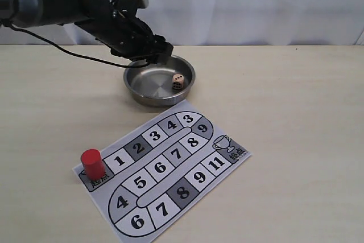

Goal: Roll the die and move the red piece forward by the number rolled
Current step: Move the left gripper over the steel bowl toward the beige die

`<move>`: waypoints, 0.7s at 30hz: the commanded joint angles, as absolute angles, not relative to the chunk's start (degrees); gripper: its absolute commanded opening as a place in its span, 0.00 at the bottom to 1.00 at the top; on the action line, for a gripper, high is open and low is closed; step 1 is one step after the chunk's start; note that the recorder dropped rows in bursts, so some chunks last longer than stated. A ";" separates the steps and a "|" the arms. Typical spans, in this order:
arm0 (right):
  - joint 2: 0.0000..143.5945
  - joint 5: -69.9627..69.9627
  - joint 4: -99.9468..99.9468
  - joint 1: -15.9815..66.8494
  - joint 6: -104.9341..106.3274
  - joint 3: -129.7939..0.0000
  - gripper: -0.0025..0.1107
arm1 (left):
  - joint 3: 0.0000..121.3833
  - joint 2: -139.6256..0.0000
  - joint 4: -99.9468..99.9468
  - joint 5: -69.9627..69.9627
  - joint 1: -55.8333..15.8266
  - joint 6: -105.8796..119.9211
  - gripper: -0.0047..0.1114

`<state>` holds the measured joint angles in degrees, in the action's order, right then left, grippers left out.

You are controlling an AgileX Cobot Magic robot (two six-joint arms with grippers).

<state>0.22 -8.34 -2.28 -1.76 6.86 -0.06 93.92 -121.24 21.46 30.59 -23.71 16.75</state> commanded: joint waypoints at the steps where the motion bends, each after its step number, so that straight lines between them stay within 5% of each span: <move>1: 0.00 -8.01 -2.14 -1.88 6.82 0.00 0.06 | 94.76 -123.58 21.72 25.16 -25.32 17.76 0.60; 11: 0.00 -8.01 -2.14 -1.88 6.82 0.00 0.06 | 94.76 -127.89 22.27 16.71 -26.37 17.67 0.60; 21: 0.00 -8.01 -2.14 -1.88 6.82 0.00 0.06 | 109.47 -137.25 19.03 29.26 -26.74 17.33 0.60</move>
